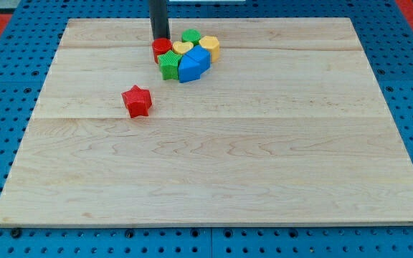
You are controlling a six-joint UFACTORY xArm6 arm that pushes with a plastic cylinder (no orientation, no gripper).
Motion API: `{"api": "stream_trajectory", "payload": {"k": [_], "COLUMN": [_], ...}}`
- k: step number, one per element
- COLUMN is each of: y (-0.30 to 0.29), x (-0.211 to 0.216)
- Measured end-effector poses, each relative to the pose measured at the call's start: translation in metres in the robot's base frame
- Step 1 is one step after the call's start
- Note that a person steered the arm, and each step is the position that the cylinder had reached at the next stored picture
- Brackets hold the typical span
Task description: Place the red star on top of red circle
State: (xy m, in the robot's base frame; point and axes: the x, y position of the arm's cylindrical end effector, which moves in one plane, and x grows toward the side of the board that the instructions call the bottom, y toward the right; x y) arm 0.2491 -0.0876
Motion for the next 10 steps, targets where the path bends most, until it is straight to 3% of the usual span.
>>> {"api": "stream_trajectory", "payload": {"k": [3, 4, 6, 7, 8, 10], "y": [-0.005, -0.062, -0.083, -0.076, -0.020, -0.012], "x": [0.014, 0.015, 0.184, 0.219, 0.210, 0.175]}}
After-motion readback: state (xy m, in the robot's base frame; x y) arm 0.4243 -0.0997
